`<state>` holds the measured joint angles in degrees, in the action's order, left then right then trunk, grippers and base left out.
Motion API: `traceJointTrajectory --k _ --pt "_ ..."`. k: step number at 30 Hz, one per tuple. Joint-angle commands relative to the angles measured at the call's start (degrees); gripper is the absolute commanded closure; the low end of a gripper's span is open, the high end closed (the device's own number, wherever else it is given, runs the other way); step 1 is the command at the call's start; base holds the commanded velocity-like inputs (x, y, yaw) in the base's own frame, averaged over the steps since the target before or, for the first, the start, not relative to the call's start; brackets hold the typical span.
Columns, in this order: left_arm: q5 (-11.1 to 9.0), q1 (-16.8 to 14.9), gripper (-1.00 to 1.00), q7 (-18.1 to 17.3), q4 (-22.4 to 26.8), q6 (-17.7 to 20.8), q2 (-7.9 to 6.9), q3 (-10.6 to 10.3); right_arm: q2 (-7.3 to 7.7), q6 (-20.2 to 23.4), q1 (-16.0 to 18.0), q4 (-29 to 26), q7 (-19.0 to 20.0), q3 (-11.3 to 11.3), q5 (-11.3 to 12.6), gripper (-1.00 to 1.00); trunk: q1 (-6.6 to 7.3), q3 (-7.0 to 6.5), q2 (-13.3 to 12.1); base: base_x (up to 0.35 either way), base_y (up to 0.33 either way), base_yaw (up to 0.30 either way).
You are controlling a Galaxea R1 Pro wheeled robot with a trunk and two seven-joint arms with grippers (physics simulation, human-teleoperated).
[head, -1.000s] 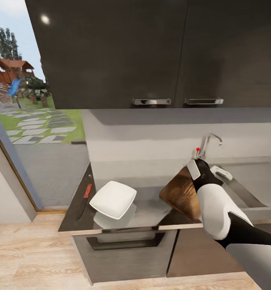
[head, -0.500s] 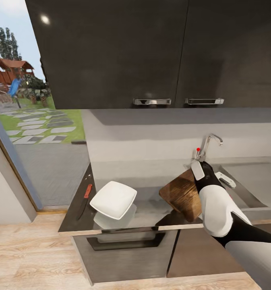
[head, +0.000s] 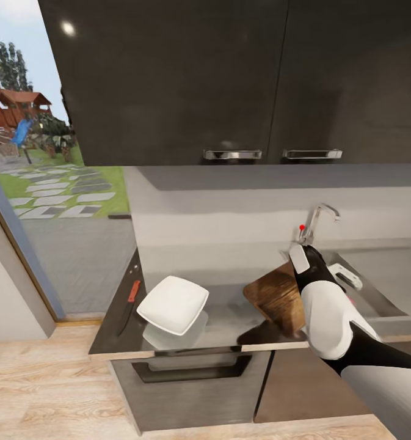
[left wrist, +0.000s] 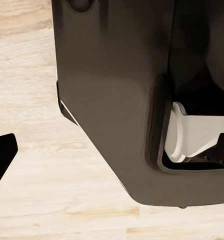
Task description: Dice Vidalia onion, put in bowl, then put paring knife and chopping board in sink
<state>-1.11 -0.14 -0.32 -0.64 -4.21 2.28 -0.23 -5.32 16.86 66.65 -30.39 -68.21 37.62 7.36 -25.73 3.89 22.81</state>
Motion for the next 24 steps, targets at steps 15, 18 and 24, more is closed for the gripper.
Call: traceJointTrajectory --k 15,18,24 --pt "-0.1 0.0 -1.00 0.0 -0.1 -0.3 0.09 -0.1 -0.97 -7.9 -0.2 3.1 -4.1 0.4 0.0 1.00 -0.06 0.11 0.1 0.192 0.178 0.000" --pt "-0.1 0.0 -1.00 -0.1 -0.1 -0.3 0.09 -0.1 -0.99 -8.4 -0.3 3.4 -4.2 0.4 0.0 1.00 -0.06 0.11 0.1 0.012 0.017 0.000" --pt "-0.1 0.0 -1.00 -0.1 -0.1 -0.3 0.09 -0.1 -1.00 -8.9 -0.3 3.5 -8.9 0.4 0.0 1.00 -0.06 0.11 0.1 0.002 0.003 0.000"
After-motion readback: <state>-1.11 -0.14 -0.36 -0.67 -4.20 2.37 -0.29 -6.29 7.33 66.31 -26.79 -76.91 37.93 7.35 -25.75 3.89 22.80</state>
